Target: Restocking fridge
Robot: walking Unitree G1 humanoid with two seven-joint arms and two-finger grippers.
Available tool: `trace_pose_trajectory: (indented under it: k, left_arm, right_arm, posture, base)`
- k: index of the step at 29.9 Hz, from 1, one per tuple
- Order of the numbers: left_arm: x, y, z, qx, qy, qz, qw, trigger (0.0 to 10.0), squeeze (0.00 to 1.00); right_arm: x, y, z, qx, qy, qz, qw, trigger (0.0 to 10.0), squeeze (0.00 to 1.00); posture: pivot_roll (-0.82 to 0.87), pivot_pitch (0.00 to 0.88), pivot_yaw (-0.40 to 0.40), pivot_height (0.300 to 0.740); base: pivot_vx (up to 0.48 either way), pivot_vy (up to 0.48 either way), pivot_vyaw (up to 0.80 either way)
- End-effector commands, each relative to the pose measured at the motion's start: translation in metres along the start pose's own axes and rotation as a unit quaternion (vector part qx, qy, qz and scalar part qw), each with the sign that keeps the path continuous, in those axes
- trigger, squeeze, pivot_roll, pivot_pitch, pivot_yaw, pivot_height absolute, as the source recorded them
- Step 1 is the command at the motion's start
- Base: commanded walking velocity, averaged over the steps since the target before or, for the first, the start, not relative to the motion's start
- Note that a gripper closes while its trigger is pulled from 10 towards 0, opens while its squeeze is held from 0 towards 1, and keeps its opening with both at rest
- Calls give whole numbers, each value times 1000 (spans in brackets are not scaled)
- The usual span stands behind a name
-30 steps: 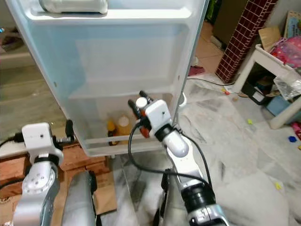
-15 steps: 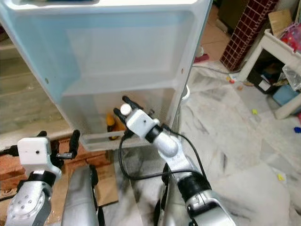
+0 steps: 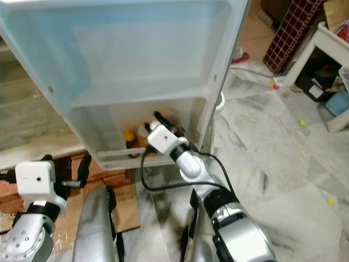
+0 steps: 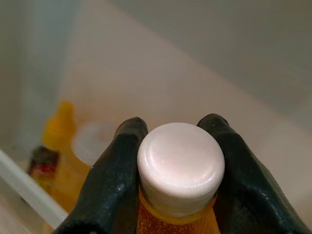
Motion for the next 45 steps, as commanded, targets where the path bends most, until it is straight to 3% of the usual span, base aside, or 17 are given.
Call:
trace_pose_trajectory:
  k: [1, 10, 14, 15, 24, 34, 45]
  left_arm:
    - [1, 1, 1, -3, -5, -2, 1000, 10000, 0]
    - [3, 1, -5, -4, -1, 0, 1000, 10000, 0]
    - [2, 0, -6, -5, 3, -1, 1000, 10000, 0]
    - [2, 0, -7, -8, 6, -1, 1000, 10000, 0]
    - [1, -3, -11, -14, 8, -3, 1000, 10000, 0]
    - [0, -7, -19, -23, 21, -5, 999, 10000, 0]
    - [5, -14, -38, -37, 35, -2, 999, 10000, 0]
  right_arm:
    - [7, -4, 0, -18, -22, -11, 1000, 10000, 0]
    - [35, -18, -5, -106, -92, 0, 990, 10000, 0]
    - [38, -21, -5, -125, -99, -6, 987, 10000, 0]
    - [39, -22, -5, -134, -101, -11, 986, 10000, 1000]
    - [42, -17, -9, -122, -107, -29, 986, 10000, 1000]
    - [53, 8, -16, -31, -110, -59, 992, 10000, 1000]
    - [73, 16, 3, 34, -107, -92, 989, 10000, 1000]
  posture:
    - [204, 197, -20, 528]
    - [201, 184, -34, 528]
    - [203, 181, -36, 528]
    - [204, 180, -37, 528]
    - [199, 169, -34, 528]
    - [185, 137, -42, 528]
    - [132, 58, -52, 528]
  base:
    - [0, 0, 0]
    - [0, 0, 0]
    - [0, 0, 0]
    - [0, 0, 0]
    - [0, 0, 0]
    - [0, 0, 0]
    - [0, 0, 0]
Point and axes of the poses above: a point about 5 cm out from each wrist's last joint towards the gripper, its own z axis pointing back from the gripper into the wrist, its own y axis along the axis of the wrist's last joint, x = y × z, the point moved 1 cm from there along -z, pointing out of the wrist towards the gripper, and after that the axes turned 7 degrees about -z, right-handed, at the moved point
